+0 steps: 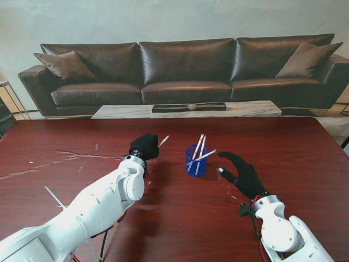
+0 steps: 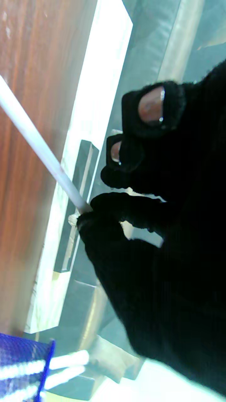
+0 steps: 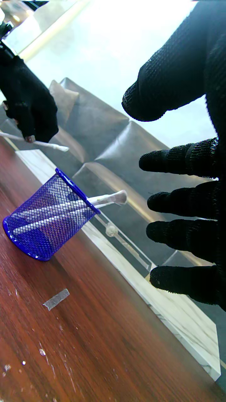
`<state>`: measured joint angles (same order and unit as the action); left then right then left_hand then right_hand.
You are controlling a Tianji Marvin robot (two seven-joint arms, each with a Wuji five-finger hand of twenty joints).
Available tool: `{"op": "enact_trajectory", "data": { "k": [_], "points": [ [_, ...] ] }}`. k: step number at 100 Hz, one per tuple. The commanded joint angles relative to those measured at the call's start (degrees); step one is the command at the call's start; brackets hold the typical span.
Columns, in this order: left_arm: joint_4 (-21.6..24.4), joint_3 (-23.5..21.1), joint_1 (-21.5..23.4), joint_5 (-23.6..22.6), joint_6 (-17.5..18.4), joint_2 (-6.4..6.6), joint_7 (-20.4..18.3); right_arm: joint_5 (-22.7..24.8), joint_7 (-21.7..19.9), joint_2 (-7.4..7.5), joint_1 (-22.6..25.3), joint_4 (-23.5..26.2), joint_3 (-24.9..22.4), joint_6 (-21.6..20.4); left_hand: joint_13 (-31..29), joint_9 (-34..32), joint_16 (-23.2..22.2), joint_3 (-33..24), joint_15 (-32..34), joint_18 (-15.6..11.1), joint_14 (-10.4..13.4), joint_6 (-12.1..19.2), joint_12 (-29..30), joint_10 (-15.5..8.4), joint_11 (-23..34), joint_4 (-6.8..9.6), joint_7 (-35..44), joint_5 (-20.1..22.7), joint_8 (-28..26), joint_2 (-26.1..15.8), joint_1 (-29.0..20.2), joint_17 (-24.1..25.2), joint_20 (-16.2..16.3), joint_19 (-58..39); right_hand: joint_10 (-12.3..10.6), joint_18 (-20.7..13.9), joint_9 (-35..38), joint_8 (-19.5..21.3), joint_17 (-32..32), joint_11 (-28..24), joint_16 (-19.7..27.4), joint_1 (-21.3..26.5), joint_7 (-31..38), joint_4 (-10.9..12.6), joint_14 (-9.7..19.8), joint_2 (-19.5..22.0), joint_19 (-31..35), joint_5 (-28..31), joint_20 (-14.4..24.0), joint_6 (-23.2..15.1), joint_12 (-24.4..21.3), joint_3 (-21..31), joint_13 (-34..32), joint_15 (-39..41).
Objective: Insert makeup brushes into the holder
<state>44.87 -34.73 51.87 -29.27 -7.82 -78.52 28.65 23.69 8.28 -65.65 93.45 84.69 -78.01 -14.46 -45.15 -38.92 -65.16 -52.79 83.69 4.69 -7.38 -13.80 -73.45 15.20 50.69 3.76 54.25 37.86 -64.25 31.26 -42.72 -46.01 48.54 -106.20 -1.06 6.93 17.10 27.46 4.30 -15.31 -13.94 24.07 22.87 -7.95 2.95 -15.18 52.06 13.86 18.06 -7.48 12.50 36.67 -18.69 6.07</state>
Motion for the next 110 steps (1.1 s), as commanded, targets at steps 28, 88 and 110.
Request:
{"op": "enact_trajectory", "data": {
  "k": [28,88,110],
  "points": [
    [8.6,-2.9,2.4,1.7,0.3,-0.58,2.9,0.4,0.3,-0.09,0.4,0.2,0.0,-0.3,-1.8,-2.6,0.0,-1.3,2.5,-5.5,6.3,1.1,-3.5,7.4,2.7,3.50,1.6,1.7,-1.5,-1.1,0.0,-1.6,-0.3,-5.6,-0.3,-0.7,-1.4,0.1,0.1,1.1,-0.4,-1.0,0.1,1.0,0.9,0.7,0.6,0.5,1.4,0.1,0.5,-1.0,-0.7,0.0],
    [6.5,-0.4,-0.2,10.9,5.5,-7.81,8.1,0.6,0.6,-0.12,0.6,0.2,-0.5,-0.6,-0.8,-1.5,-0.4,0.9,2.0,-7.8,7.9,2.4,-4.2,5.8,2.2,4.05,0.9,0.5,-2.5,-2.7,-0.1,-0.9,-0.2,-5.2,-0.3,-0.8,-1.4,0.1,-0.2,1.1,-0.5,-1.0,0.1,1.0,-0.2,0.7,0.6,0.5,1.4,0.1,0.5,-1.0,-0.9,0.1],
    [3.4,0.9,-1.4,13.7,8.0,-10.46,8.9,0.5,0.6,-0.12,0.6,0.2,-0.5,-0.6,-0.2,-0.9,-0.5,1.8,1.5,-8.7,8.7,3.3,-4.2,4.8,2.3,4.15,1.0,-0.3,-2.6,-3.4,0.1,-0.2,-0.3,-4.7,-0.2,-0.7,-1.4,0.2,-0.2,1.0,-0.5,-1.0,0.2,1.0,0.0,0.7,0.7,0.7,1.3,-0.1,0.5,-1.0,-1.1,0.0]
  ]
}}
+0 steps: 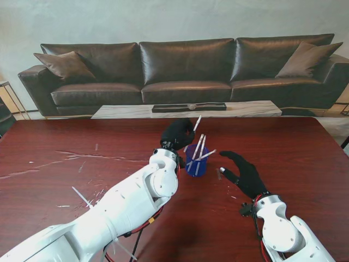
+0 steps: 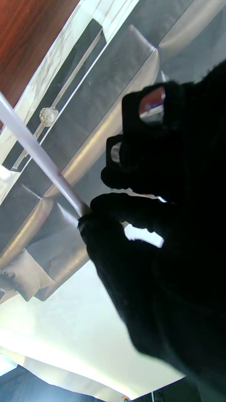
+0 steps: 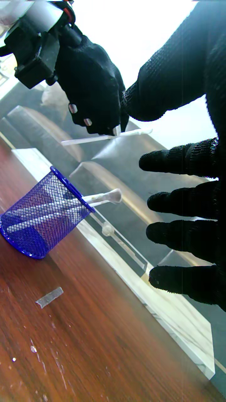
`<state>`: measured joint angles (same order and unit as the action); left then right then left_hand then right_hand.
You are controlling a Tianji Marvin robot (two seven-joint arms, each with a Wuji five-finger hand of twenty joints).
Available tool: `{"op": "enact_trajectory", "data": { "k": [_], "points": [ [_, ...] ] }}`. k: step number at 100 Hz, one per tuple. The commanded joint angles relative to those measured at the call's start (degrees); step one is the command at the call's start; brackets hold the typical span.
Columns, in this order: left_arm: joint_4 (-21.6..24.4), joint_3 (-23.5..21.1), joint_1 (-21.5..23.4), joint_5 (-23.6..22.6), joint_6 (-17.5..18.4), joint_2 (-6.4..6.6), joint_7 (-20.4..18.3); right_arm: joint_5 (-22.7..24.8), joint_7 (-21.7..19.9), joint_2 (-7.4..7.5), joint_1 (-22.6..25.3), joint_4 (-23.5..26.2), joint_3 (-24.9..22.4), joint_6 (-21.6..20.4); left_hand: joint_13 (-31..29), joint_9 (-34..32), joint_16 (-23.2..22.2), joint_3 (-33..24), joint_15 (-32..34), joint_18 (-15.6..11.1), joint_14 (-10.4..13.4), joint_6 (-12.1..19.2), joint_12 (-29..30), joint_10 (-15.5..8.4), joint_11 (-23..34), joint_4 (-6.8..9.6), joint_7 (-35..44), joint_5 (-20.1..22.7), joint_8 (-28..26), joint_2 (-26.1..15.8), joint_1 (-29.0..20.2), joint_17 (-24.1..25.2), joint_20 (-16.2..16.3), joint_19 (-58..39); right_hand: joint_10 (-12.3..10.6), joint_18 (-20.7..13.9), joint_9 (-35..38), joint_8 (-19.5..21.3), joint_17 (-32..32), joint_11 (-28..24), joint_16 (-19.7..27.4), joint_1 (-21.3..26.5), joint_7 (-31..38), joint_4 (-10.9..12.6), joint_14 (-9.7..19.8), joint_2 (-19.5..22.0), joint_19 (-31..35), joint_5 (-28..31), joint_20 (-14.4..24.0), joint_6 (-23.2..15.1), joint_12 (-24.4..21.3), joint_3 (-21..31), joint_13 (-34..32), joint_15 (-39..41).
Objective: Insert makeup brushes into the holder
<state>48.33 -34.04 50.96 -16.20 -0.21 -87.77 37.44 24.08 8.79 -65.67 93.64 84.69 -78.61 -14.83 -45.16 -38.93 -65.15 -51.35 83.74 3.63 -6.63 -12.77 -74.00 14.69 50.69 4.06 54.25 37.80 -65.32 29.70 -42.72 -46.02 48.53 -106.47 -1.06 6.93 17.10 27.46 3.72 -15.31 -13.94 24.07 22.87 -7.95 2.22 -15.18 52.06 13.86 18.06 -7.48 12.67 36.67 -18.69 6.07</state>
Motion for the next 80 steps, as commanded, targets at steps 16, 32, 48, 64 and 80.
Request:
{"op": "enact_trajectory", "data": {
  "k": [16,32,48,64,80],
  "points": [
    [-3.3,0.5,-1.4,3.6,1.9,-3.39,0.3,0.2,0.1,-0.10,0.5,0.3,0.0,-0.3,1.3,0.2,-0.7,1.5,0.5,-8.0,8.2,3.3,-3.7,4.4,1.9,3.33,0.9,-1.1,-1.6,-2.4,-0.6,1.8,0.0,-3.2,-0.3,-0.6,-1.4,0.2,0.4,1.1,-0.5,-1.0,0.2,1.0,0.9,0.8,0.7,0.7,1.3,-0.1,0.3,-1.0,-1.1,-0.1],
    [-7.1,0.8,-2.2,5.7,3.6,-5.21,0.2,0.1,0.1,-0.10,0.5,0.3,0.0,-0.2,3.6,1.5,-1.5,2.7,-1.7,-7.0,8.3,5.0,-4.2,2.8,0.3,2.37,0.2,-1.9,-1.7,-2.7,-1.6,5.9,3.6,0.5,-0.2,-0.6,-1.3,0.2,0.4,1.1,-0.5,-1.0,0.2,1.0,0.9,0.8,0.8,0.7,1.3,-0.1,0.3,-1.1,-1.1,-0.1],
    [-10.7,0.9,-2.9,7.1,5.0,-6.67,0.0,0.1,0.0,-0.08,0.5,0.3,0.1,0.0,5.2,2.3,-1.6,3.3,-3.0,-6.2,8.2,6.4,-4.4,1.6,-0.6,1.47,-0.2,-2.3,-1.8,-2.9,-2.3,8.7,5.6,2.6,-0.3,-0.6,-1.4,0.1,0.4,1.1,-0.5,-1.0,0.2,1.0,0.9,0.8,0.8,0.7,1.3,-0.1,0.3,-1.1,-1.1,-0.1],
    [-13.7,1.0,-3.5,7.8,5.8,-7.80,-0.4,0.2,-0.1,-0.07,0.5,0.4,0.1,0.1,7.0,3.0,-1.8,4.1,-4.8,-4.7,7.5,7.4,-4.6,0.7,-2.1,0.14,-1.0,-2.7,-1.4,-3.0,-3.3,11.5,8.9,5.8,-0.3,-0.6,-1.4,0.1,0.4,1.1,-0.5,-1.0,0.2,1.0,0.9,0.8,0.8,0.7,1.3,-0.1,0.3,-1.1,-1.1,-0.1],
    [-15.1,1.2,-3.5,8.0,6.1,-8.12,-1.3,0.3,0.0,-0.07,0.6,0.4,0.1,0.0,8.3,4.4,-1.4,5.2,-6.2,-3.2,6.6,6.6,-3.9,0.7,-2.6,0.24,-0.7,-4.0,2.5,-2.5,-3.3,13.6,11.2,8.3,-0.2,-0.5,-1.4,0.1,0.4,1.1,-0.5,-0.9,0.2,1.0,0.9,0.8,0.8,0.7,1.3,-0.1,0.4,-1.1,-1.1,-0.1]
  ]
}}
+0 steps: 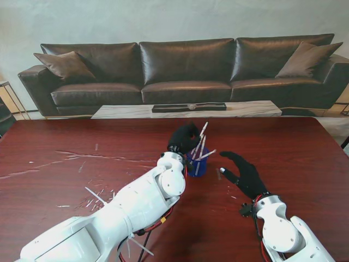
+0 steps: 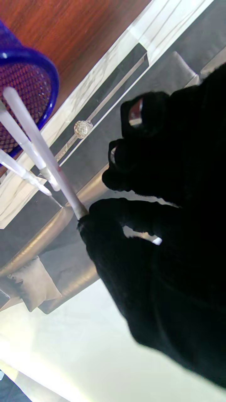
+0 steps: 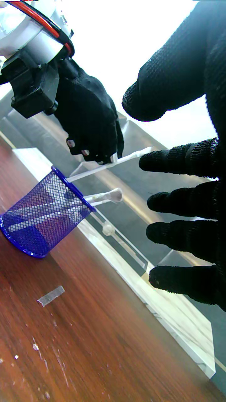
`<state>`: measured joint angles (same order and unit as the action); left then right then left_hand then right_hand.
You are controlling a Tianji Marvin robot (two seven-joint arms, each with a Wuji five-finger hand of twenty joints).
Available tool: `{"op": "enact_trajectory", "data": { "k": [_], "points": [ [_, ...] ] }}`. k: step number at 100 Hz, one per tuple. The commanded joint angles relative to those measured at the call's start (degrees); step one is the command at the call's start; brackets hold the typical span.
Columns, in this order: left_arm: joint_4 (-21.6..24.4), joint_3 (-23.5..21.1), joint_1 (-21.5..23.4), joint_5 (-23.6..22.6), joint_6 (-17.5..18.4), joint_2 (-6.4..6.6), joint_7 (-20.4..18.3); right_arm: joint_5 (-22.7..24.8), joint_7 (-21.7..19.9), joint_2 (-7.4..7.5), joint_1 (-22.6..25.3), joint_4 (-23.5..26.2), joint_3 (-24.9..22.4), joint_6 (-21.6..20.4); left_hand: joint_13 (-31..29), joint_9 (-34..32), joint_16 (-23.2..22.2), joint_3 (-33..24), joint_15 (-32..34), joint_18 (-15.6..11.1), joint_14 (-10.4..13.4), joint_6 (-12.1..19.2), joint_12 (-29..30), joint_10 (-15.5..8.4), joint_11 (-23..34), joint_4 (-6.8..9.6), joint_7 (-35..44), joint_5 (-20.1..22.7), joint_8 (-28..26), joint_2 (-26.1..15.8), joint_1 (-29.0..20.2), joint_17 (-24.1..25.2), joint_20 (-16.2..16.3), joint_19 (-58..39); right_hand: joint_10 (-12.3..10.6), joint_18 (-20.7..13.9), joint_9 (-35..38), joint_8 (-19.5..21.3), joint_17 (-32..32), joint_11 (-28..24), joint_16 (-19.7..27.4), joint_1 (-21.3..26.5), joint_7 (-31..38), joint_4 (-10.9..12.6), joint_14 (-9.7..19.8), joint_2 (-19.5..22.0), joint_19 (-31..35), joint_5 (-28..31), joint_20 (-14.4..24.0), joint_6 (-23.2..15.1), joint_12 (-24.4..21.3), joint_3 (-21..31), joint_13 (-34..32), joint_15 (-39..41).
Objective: Insert makeup brushes into the holder
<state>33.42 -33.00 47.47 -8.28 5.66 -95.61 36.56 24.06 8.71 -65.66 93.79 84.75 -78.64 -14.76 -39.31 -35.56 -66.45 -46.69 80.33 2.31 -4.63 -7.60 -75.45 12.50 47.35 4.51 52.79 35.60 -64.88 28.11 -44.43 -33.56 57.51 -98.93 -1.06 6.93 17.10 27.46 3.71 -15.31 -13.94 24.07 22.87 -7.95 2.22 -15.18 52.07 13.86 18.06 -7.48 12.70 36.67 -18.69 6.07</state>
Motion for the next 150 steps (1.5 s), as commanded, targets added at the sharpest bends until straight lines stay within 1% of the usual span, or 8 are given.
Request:
{"op": "enact_trajectory", "data": {
  "k": [1,27,34,55,74,106,131,150],
  "points": [
    [-0.2,0.2,0.0,0.1,0.2,-0.27,-0.5,0.3,0.1,-0.08,0.4,0.3,0.2,0.0,2.7,1.2,-0.1,0.6,-2.8,-1.9,4.6,1.3,-2.5,3.0,0.8,-0.17,0.8,-1.9,2.3,-0.9,-1.6,1.3,2.3,0.9,-0.3,-0.5,-1.4,0.1,0.4,1.1,-0.5,-0.9,0.2,1.0,0.9,0.8,0.8,0.7,1.3,-0.1,0.3,-1.1,-1.1,-0.1],
    [0.4,1.0,1.0,-1.2,-0.4,1.16,-2.7,0.3,0.1,-0.08,0.5,0.4,0.2,0.1,8.2,8.9,-2.3,2.0,-6.7,0.7,1.8,-3.5,2.0,5.7,-1.1,3.47,-3.4,-7.7,16.1,1.0,-0.8,7.5,7.0,6.0,-0.3,-0.6,-1.4,0.1,0.4,1.1,-0.5,-0.9,0.2,1.0,0.9,0.8,0.8,0.7,1.3,-0.1,0.3,-1.1,-1.1,-0.1],
    [1.3,1.0,1.3,-1.6,-0.7,1.82,-3.1,0.3,0.1,-0.08,0.5,0.4,0.2,0.1,10.8,12.4,-3.3,2.7,-8.7,1.7,0.8,-5.0,9.3,6.4,-1.5,6.47,-10.0,-8.6,16.5,-1.8,1.5,10.6,10.0,8.8,-0.3,-0.6,-1.3,0.1,0.4,1.1,-0.5,-0.9,0.2,1.0,0.9,0.7,0.8,0.7,1.3,-0.1,0.3,-1.1,-1.1,-0.1],
    [4.8,0.9,2.3,-2.7,-1.9,4.07,-4.5,0.2,0.0,-0.07,0.5,0.4,0.3,0.1,18.7,18.4,-1.0,8.9,-15.1,6.4,-3.1,-7.3,14.3,7.0,-7.9,12.84,-22.4,-9.7,22.2,-9.2,4.2,21.1,12.7,17.4,-0.2,-0.6,-1.4,0.1,0.4,1.1,-0.5,-1.0,0.1,1.0,0.9,0.8,0.8,0.6,1.3,-0.1,0.3,-1.1,-1.1,-0.1],
    [13.2,-0.6,5.0,-4.5,-4.1,8.54,-6.6,0.3,0.2,-0.10,0.4,0.3,0.3,0.0,24.5,20.0,11.5,16.3,-32.0,14.1,-8.0,-6.4,24.3,5.6,-17.3,6.03,-30.2,-10.6,26.2,-7.9,2.0,37.9,-4.4,29.7,-0.3,-0.6,-1.3,0.1,0.4,1.1,-0.5,-0.9,0.1,1.0,1.0,0.8,0.8,0.4,1.3,0.0,0.3,-1.1,-1.1,-0.1],
    [29.4,-6.6,12.1,-7.5,-8.3,17.20,-14.5,0.4,0.2,-0.10,0.3,0.5,0.5,-0.1,25.0,14.5,25.7,26.2,-52.8,16.5,-10.1,-3.6,40.5,3.0,-30.1,0.89,-37.9,-8.5,29.5,-8.6,0.7,39.0,-21.4,52.7,0.0,-0.7,-0.2,0.1,0.4,0.1,-0.6,-0.9,-0.1,1.0,0.8,0.8,0.7,0.1,1.3,0.3,0.6,-1.1,-1.1,-0.1],
    [40.1,-13.5,19.7,-9.4,-10.6,22.65,-21.6,0.4,0.4,-0.13,0.1,0.4,0.5,-0.3,24.6,11.4,33.8,30.3,-64.4,15.1,-8.7,-0.4,47.4,0.2,-36.4,-0.05,-40.3,-8.1,31.2,-9.2,0.1,39.4,-24.0,69.1,0.0,-2.0,-0.2,-0.5,0.2,-0.6,-0.5,-0.7,-0.8,1.0,1.0,0.5,-0.2,-0.4,0.7,1.8,0.5,-0.8,-1.3,-0.1],
    [46.0,-18.5,25.6,-8.4,-11.3,24.66,-24.6,1.1,0.4,-0.03,-0.2,0.0,0.7,-0.5,24.6,11.3,38.5,30.2,-70.3,13.2,-6.3,1.6,51.1,-2.4,-40.1,0.43,-42.1,-10.1,33.2,-10.3,-1.9,39.2,-23.3,75.3,-0.2,-3.7,0.8,-1.9,-0.5,-0.2,-0.1,-0.6,-1.5,0.9,1.1,-0.8,-2.1,0.2,-1.7,3.8,0.0,0.9,-1.6,-0.2]
  ]
}}
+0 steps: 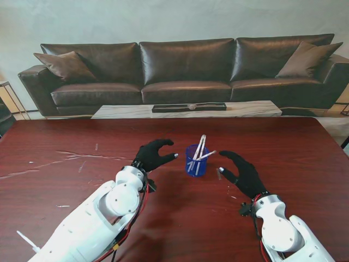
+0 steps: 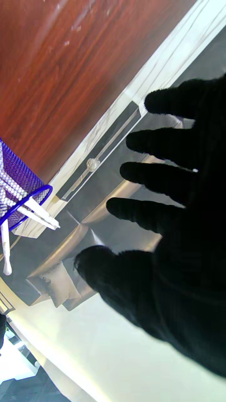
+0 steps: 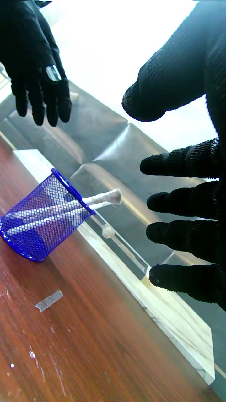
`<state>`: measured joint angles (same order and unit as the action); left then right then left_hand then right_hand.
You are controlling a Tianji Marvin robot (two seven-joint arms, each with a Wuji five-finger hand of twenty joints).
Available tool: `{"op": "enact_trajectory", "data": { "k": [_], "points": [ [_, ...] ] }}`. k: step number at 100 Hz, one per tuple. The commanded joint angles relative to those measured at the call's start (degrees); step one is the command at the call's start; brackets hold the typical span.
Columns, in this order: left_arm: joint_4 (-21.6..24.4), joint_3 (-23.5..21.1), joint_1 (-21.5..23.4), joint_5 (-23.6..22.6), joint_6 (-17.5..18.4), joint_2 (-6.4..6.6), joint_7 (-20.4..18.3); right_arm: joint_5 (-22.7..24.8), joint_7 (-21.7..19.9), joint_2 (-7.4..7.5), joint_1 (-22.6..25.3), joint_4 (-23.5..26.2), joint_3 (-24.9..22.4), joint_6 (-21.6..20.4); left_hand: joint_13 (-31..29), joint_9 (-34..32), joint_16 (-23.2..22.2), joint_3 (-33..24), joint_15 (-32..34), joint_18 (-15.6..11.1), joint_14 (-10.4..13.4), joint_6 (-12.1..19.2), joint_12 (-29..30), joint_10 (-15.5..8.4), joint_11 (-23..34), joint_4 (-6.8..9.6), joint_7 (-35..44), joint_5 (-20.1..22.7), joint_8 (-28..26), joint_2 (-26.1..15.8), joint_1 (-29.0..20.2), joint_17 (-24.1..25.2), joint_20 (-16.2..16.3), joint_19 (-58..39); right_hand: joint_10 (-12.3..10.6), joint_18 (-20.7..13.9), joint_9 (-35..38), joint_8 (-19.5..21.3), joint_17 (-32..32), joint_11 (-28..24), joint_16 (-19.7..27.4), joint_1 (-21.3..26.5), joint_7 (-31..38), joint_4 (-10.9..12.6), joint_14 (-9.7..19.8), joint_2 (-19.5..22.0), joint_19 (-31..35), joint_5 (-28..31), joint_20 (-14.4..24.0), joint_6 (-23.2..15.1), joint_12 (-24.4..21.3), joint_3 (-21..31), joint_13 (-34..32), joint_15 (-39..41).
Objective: Insert makeup brushes into the holder
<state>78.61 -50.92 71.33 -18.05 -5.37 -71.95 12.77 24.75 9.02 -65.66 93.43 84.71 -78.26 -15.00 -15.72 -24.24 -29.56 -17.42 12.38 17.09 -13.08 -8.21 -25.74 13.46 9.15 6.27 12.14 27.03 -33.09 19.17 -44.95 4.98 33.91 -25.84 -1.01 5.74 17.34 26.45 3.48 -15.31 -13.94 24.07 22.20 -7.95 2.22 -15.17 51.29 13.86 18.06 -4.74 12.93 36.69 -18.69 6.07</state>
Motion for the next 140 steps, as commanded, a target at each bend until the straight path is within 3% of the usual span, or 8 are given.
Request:
{"op": "enact_trajectory", "data": {
  "k": [1,26,41,56,61,71,107,140],
  "points": [
    [0.9,-0.8,2.0,1.6,-0.2,1.06,-0.9,0.4,0.1,-0.03,0.1,0.0,0.4,-0.3,1.1,0.0,1.7,0.8,-2.4,-1.6,2.1,2.2,1.4,-3.4,-2.0,-1.27,-1.5,-1.7,1.4,-1.4,-1.5,0.7,0.3,2.4,-0.2,-2.6,0.6,-1.0,-0.3,-0.2,0.0,-0.6,-0.8,0.9,1.2,-1.0,-1.4,0.2,-1.9,1.1,-0.3,1.0,-1.7,-0.2],
    [5.5,-6.0,7.9,2.3,2.1,2.74,-3.1,1.3,-0.1,0.13,-0.3,-0.3,0.9,-0.2,0.2,-0.2,3.8,-5.8,-4.9,-2.4,3.6,3.3,2.7,-4.7,-3.0,1.58,-1.8,-2.5,2.6,-0.4,-1.1,0.5,2.1,4.6,0.1,-3.7,1.2,-2.2,-0.1,0.7,0.6,-0.2,-0.8,0.6,1.2,-2.8,-1.9,0.0,-4.4,1.6,-1.1,3.2,-1.5,-0.3],
    [6.4,-8.4,10.4,2.0,4.0,3.28,-3.5,1.6,-0.4,0.23,-0.4,-0.3,0.9,0.0,-0.5,-0.2,4.0,-6.9,-5.0,-2.3,4.1,4.0,3.0,-5.4,-3.2,1.84,-2.1,-3.1,2.8,-0.1,-0.8,-0.8,2.4,4.2,0.0,-3.0,0.8,-2.5,0.2,1.0,0.7,0.0,-1.0,0.5,1.2,-3.7,-1.6,-1.5,-4.7,1.0,-1.3,4.0,-1.2,-0.4],
    [6.3,-9.7,12.1,3.3,6.1,3.30,-3.1,4.2,-0.6,0.67,-0.3,-0.5,0.9,-0.1,-0.1,0.8,4.7,-6.7,-5.8,-3.5,5.0,4.8,3.6,-6.3,-3.8,1.21,-2.6,-4.3,3.2,0.6,-0.5,-0.5,1.9,5.2,0.1,-2.1,0.0,-2.7,0.5,1.4,0.8,-0.2,-1.2,0.4,0.8,-5.5,-1.2,-2.6,-4.7,1.6,-1.4,4.7,-0.7,-0.6],
    [6.3,-10.0,12.6,3.5,6.8,3.32,-3.1,5.3,-0.9,0.87,-0.3,-0.5,0.8,-0.2,0.2,1.2,5.5,-6.0,-6.2,-4.2,5.4,5.1,4.0,-6.8,-4.0,0.15,-3.2,-5.8,3.7,0.3,-0.7,-0.6,1.2,6.6,0.3,-1.9,-0.2,-2.8,0.6,1.5,0.8,-0.6,-1.3,0.4,0.7,-6.2,-1.2,-2.9,-4.8,2.0,-1.4,4.9,-0.6,-0.7],
    [6.1,-10.5,13.6,3.7,8.2,2.98,-1.2,6.5,-1.0,1.07,-0.5,-0.7,0.9,-0.4,-0.3,0.8,5.6,-5.8,-6.0,-3.9,5.6,5.4,4.2,-7.0,-3.8,-0.23,-2.8,-5.0,3.7,1.2,-0.7,-1.2,1.1,7.0,0.6,-1.8,-0.5,-3.0,0.4,1.6,0.8,-1.3,-1.7,0.3,0.4,-6.5,-1.0,-3.4,-4.8,2.4,-1.4,5.2,-0.8,-0.8],
    [7.1,-11.9,15.2,2.6,9.1,3.87,-3.3,4.1,-0.3,0.55,-1.8,-1.4,2.2,-0.4,-0.3,0.5,6.6,-7.3,-6.2,-4.9,6.1,5.5,4.6,-7.3,-3.9,-0.77,-2.8,-5.1,4.1,1.7,-1.1,-2.1,0.8,9.8,0.4,-0.2,-0.9,-2.8,0.4,1.3,0.5,-2.1,-2.4,0.4,-0.5,-4.8,0.7,-4.6,-3.6,2.9,-1.2,4.2,-1.1,-0.9],
    [6.7,-11.9,15.1,2.4,10.0,3.85,-3.0,4.2,0.3,0.44,-1.2,-0.9,1.7,0.1,-0.4,0.3,6.9,-8.4,-6.1,-5.5,6.4,5.3,4.6,-7.4,-3.8,-0.87,-2.4,-4.7,4.0,2.0,-0.6,-3.1,1.1,11.7,0.7,0.0,-0.8,-2.6,0.5,1.3,0.2,-2.1,-2.4,0.6,-0.3,-4.0,1.2,-4.3,-2.7,3.3,-1.2,3.2,-1.2,-1.1]
  ]
}}
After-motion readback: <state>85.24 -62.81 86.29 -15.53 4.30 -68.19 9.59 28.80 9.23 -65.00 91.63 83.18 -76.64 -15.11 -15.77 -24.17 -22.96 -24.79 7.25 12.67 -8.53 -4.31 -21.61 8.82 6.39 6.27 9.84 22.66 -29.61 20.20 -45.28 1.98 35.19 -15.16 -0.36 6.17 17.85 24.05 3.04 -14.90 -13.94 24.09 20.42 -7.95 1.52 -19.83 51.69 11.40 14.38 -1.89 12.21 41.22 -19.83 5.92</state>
